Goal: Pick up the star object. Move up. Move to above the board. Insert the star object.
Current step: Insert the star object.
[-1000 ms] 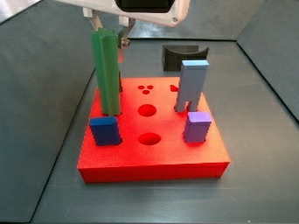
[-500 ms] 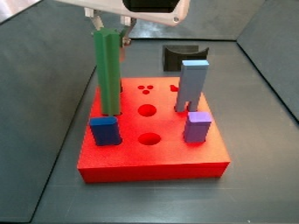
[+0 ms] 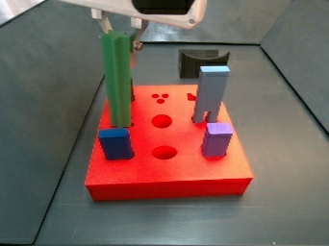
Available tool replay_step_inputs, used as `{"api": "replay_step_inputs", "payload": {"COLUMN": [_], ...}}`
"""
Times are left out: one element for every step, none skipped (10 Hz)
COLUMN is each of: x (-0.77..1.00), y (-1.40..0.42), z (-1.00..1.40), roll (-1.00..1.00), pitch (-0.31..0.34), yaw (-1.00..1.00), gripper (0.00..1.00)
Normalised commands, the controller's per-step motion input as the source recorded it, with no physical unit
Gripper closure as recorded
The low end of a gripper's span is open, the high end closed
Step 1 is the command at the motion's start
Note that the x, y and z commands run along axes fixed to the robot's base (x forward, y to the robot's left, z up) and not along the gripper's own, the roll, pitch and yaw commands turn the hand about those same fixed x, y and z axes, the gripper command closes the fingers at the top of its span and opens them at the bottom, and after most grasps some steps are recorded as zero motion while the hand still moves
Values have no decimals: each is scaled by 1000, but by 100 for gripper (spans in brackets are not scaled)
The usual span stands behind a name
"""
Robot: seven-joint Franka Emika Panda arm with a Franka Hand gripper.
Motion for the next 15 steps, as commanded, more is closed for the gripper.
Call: {"api": "replay_step_inputs", "payload": {"x": [-231, -183, 0, 51, 223, 280, 266, 211, 54, -34, -246, -229, 0, 123, 0], "y": [-40, -34, 0, 0, 0, 26, 49, 9, 0, 0, -54, -103, 0, 280, 191], "z": [-83, -94, -166, -217, -400, -469, -511, -337, -300, -486, -643, -709, -746, -760, -586], "roll": [0, 0, 0, -13, -40, -76, 0, 0, 0, 0, 141, 167, 183, 134, 150], "pitch": [0, 0, 0, -19, -109, -190, -107, -86, -154, -339, -293, -246, -166, -147, -149], "yaw": [-131, -83, 0, 11, 0, 0, 0, 0, 0, 0, 0, 0, 143, 303, 283], "gripper": [100, 100, 100, 100, 100, 100, 100, 100, 100, 100, 100, 100, 100, 100, 100]}}
